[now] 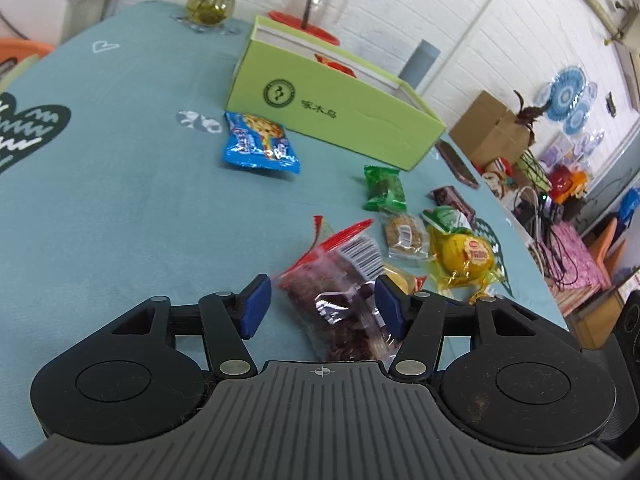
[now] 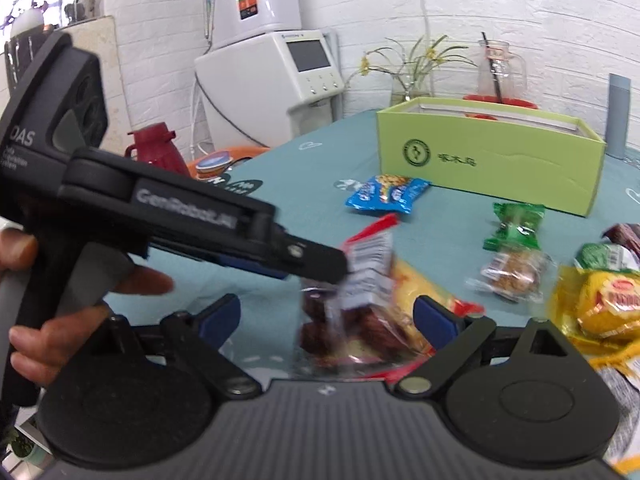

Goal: Organize snacks
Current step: 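Grasp the clear bag of dried dates with both grippers, then carry the dates bag into the green box and open both grippers, then grasp the yellow-and-white snack packet with both grippers, then carry the yellow-and-white packet into the green box and release, then grasp the yellow cellophane bun bag with both grippers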

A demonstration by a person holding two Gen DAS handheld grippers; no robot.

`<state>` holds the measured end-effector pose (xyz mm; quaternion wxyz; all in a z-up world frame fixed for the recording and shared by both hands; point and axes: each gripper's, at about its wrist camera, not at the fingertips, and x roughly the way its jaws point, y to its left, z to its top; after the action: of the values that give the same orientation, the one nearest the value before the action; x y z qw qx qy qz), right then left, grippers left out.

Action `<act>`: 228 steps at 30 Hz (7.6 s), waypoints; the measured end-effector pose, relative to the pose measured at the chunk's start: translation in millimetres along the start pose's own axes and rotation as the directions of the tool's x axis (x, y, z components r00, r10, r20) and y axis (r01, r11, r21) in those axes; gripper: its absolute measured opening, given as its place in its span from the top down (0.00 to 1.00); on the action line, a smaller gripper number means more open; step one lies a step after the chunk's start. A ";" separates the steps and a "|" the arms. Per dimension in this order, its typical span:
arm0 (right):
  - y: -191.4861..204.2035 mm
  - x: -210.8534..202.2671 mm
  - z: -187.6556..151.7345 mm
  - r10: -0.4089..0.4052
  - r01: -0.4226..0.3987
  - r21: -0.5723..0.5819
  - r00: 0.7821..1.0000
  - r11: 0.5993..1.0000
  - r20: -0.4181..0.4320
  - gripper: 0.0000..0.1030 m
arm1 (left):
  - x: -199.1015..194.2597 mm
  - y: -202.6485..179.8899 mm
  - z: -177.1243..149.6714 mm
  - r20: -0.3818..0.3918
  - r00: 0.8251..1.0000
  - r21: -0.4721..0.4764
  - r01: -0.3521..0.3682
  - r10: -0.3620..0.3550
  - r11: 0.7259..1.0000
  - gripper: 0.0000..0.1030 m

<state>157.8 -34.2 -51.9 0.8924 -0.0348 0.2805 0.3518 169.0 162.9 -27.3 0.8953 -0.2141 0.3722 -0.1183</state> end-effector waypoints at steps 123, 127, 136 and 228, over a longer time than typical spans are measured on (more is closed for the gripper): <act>-85.9 -54.0 -55.9 -0.182 0.179 0.172 0.983 0.969 0.001 0.08 | 89.5 -140.9 -34.1 -0.208 0.976 0.205 0.108 -0.064 0.973 0.58; -85.7 -56.1 -59.5 -0.199 0.195 0.166 0.980 0.967 0.008 0.09 | 91.7 -144.0 -37.9 -0.203 0.977 0.236 0.112 -0.064 0.965 0.58; -78.1 -62.6 -42.0 -0.184 0.174 0.140 0.981 0.975 0.058 0.34 | 77.3 -152.7 -28.7 -0.168 0.983 0.286 0.122 -0.076 0.950 0.97; -98.9 -56.6 -35.5 -0.082 0.079 0.177 0.997 0.981 0.006 0.01 | 73.7 -107.0 12.1 -0.152 0.979 0.096 0.148 -0.132 0.984 0.60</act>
<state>171.2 -152.0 -65.4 0.9072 0.0356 0.3032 0.2893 223.2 44.8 -14.6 0.8654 -0.1826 0.4136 -0.2160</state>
